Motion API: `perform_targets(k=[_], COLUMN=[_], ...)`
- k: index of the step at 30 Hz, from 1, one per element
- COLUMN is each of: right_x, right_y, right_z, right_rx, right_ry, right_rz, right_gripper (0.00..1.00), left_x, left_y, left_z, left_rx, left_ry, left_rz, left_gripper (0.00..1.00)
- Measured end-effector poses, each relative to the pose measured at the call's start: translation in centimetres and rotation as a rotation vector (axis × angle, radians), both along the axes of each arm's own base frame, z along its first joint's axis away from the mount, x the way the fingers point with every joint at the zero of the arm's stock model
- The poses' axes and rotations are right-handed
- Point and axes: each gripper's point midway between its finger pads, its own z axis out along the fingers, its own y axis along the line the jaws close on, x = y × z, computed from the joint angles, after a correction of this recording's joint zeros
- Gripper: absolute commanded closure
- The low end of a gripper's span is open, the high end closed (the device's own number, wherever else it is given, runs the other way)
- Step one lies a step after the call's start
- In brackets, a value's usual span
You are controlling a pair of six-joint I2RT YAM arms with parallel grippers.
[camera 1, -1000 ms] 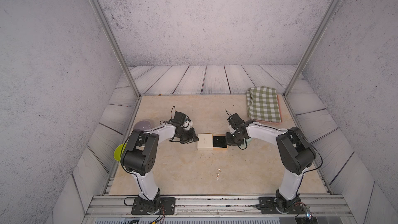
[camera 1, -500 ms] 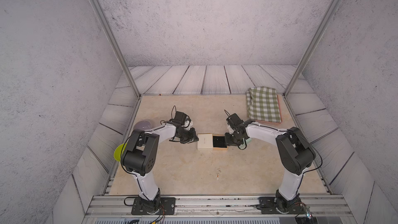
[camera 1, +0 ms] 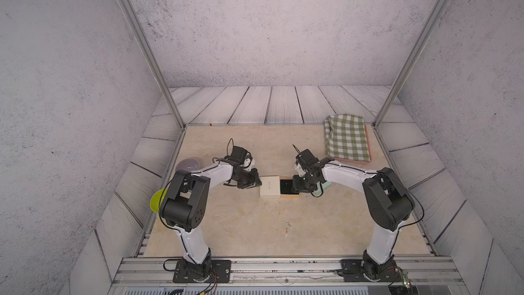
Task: Place the earrings into the drawer-style jewelry box
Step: Open the drawer in the jewelry box.
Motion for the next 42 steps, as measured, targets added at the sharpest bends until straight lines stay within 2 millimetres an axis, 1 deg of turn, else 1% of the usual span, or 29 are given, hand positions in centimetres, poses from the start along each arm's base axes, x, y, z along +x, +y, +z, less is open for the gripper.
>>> perform_targets(k=[4, 10, 15, 18, 23, 25, 29, 31, 32, 35, 36, 39, 41, 42], right_x=[-0.2, -1.0, -1.9, -2.0, -2.1, -2.2, -2.6, -2.8, -2.8, -2.1, -1.5, 1.5, 3.7, 4.4], right_y=[0.2, 1.1, 1.4, 1.4, 1.5, 1.5, 1.0, 0.7, 0.6, 1.1, 1.5, 3.4, 4.7, 5.0], right_z=[0.0, -0.1, 0.4, 0.5, 1.2, 1.9, 4.1, 4.9, 5.2, 6.2, 6.6, 7.7, 7.9, 7.8], right_rx=[0.024, 0.083, 0.132, 0.136, 0.147, 0.153, 0.157, 0.154, 0.153, 0.151, 0.153, 0.176, 0.193, 0.196], right_ry=[0.016, 0.033, 0.035, 0.034, 0.017, 0.002, -0.044, -0.059, -0.065, -0.079, -0.086, -0.122, -0.138, -0.140], right_rz=[-0.002, -0.017, -0.051, -0.053, -0.038, -0.026, 0.012, 0.027, 0.034, 0.058, 0.066, 0.083, 0.092, 0.094], right_gripper=[0.60, 0.59, 0.59, 0.57, 0.52, 0.50, 0.47, 0.45, 0.45, 0.45, 0.45, 0.45, 0.45, 0.45], left_x=[0.2, 1.3, 1.6, 1.6, 1.9, 2.1, 1.9, 1.1, 0.3, -1.9, -2.7, -5.2, -6.7, -7.2], left_y=[-0.1, -0.7, -0.7, -0.5, 0.2, 0.4, 1.4, 2.3, 2.8, 3.6, 3.5, 2.8, 1.9, 1.4], left_z=[0.1, 0.2, 0.1, 0.1, -0.2, -0.1, 0.0, 0.2, 0.5, 1.6, 2.0, 2.6, 2.6, 2.6], left_rx=[0.023, 0.074, 0.104, 0.125, 0.184, 0.204, 0.236, 0.238, 0.235, 0.189, 0.167, 0.092, 0.038, 0.014], left_ry=[0.008, 0.021, 0.022, 0.016, 0.014, 0.011, 0.008, 0.015, 0.022, 0.038, 0.043, 0.061, 0.083, 0.095], left_rz=[-0.015, -0.060, -0.090, -0.102, -0.131, -0.141, -0.133, -0.113, -0.098, -0.054, -0.042, -0.018, -0.010, -0.006], left_gripper=[0.85, 0.85, 0.80, 0.73, 0.52, 0.47, 0.43, 0.43, 0.43, 0.43, 0.44, 0.44, 0.45, 0.45])
